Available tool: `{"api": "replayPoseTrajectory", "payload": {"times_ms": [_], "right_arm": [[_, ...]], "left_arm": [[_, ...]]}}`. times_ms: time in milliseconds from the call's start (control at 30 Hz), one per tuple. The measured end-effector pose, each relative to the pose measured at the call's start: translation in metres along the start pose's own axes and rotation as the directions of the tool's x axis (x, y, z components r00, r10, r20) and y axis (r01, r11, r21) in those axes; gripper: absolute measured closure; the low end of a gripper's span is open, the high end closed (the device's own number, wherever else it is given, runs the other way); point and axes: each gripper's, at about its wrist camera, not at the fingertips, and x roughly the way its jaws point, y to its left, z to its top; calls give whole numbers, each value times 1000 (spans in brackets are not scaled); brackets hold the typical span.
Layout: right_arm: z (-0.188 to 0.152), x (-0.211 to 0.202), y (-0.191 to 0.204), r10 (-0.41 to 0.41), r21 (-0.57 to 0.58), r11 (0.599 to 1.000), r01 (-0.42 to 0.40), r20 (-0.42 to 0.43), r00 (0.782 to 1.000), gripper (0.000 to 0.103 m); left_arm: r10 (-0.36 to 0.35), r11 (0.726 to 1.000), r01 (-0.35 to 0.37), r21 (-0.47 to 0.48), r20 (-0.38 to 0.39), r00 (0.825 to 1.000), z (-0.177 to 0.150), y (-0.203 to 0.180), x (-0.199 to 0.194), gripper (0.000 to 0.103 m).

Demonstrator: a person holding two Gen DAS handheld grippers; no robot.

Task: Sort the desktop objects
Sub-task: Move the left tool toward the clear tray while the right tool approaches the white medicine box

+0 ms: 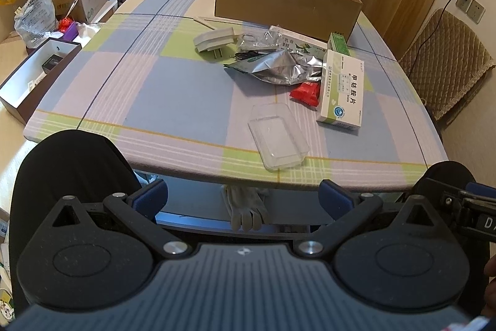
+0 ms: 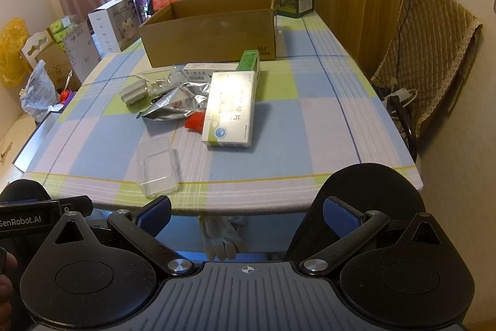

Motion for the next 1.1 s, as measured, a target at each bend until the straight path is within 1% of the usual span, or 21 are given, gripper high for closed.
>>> {"api": "replayPoseTrajectory", "payload": {"times_ms": [233,433,567,700,900,1100], "right_arm": [[0,6,-5,-6,6,1000,6,2,1000,2],[7,15,-11,-13,12,1000,13,11,1000,2],[12,22,-14,-16,14,1000,16,18,1000,2],[16,28,-16,-16,17,1000,16,25,1000,2],[22,37,-12,-16,-2,1000,16,28,999,2],[27,46,-10,-26,-19,999,27,35,999,2]], "left_arm": [[9,1000,-9,10,11,1000,3,-1,3,1],[14,1000,-14,26,6,1000,9,-9,15,1],[9,999,-9,41,4,1000,14,-16,25,1],[-7,999,7,31,-1,1000,19,-18,34,1],[-7,999,7,44,-4,1000,26,-22,46,1],[-22,999,23,24,-29,999,27,-20,59,1]]}}
